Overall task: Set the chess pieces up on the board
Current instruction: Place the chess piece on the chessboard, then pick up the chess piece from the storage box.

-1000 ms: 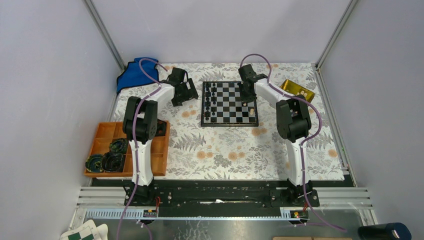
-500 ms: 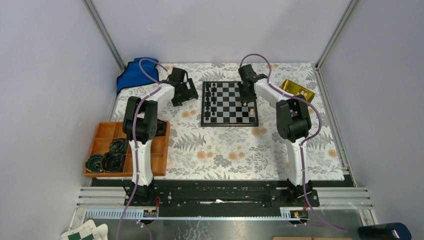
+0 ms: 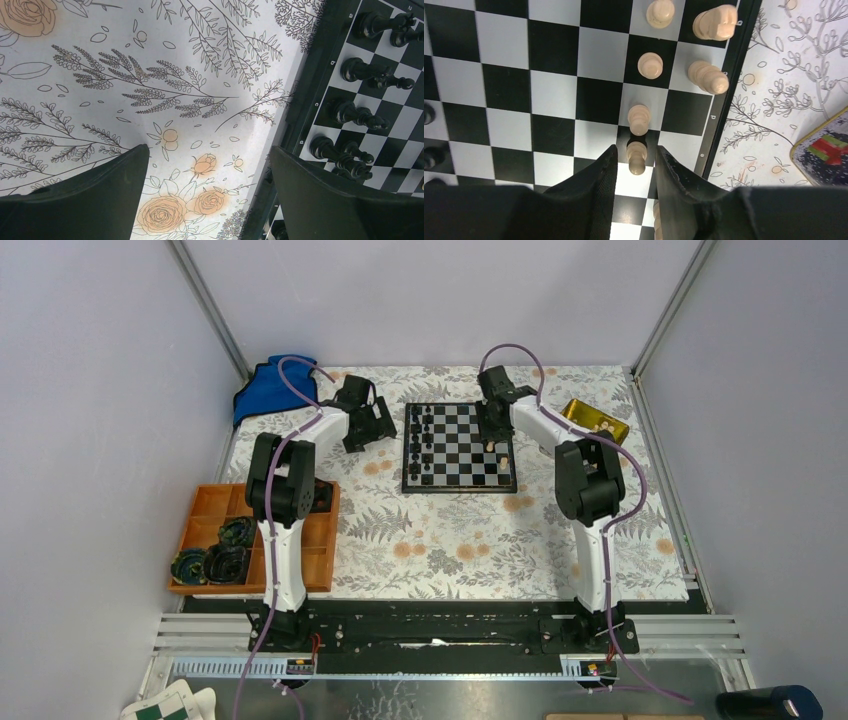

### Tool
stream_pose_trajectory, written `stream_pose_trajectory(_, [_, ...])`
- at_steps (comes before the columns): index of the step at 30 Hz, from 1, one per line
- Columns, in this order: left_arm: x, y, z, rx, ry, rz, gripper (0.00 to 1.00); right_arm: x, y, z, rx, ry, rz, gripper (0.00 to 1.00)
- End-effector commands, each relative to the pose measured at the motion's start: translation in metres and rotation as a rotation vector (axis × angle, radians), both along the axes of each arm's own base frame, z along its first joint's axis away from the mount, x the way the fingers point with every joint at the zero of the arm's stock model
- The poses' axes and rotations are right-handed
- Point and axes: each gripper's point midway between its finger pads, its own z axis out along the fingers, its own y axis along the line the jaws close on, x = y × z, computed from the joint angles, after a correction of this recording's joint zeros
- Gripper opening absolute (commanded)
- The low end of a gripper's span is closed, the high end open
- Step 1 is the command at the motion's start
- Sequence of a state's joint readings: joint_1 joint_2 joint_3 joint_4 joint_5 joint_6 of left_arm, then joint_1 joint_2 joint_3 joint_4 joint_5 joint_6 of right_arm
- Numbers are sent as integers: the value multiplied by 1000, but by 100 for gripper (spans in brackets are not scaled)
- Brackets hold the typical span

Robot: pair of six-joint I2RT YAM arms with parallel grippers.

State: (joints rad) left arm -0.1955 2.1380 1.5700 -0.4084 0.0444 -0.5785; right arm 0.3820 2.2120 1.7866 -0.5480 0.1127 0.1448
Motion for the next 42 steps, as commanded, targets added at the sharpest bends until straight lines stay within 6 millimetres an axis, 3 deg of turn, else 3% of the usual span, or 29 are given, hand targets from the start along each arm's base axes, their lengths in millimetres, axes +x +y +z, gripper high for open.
stream_pose_trajectory(1, [-13,2,-9,12,46,0,99,12,6,80,45,-172,16,41])
stream_pose_trajectory(8, [-12,1,-7,13,41,-2,99,24,-23,163,17,-407,-86,63])
stream_pose_trajectory(12, [-11,2,-5,14,37,-1,99,34,-50,188,76,-488,-182,64])
stream_pose_trajectory(15, [-10,2,-4,14,37,0,99,42,-74,193,122,-491,-267,62])
stream_pose_trajectory(23, [-10,3,-8,7,45,1,99,41,-159,164,119,-398,-518,54])
stream_pose_trajectory(30, [-10,4,-10,7,50,3,99,25,-223,112,63,-264,-675,49])
stream_pose_trajectory(37, [-11,8,-13,11,57,9,99,9,-248,70,15,-170,-744,46])
stream_pose_trajectory(42, [-12,8,-16,10,63,10,99,8,-256,54,19,-135,-760,45])
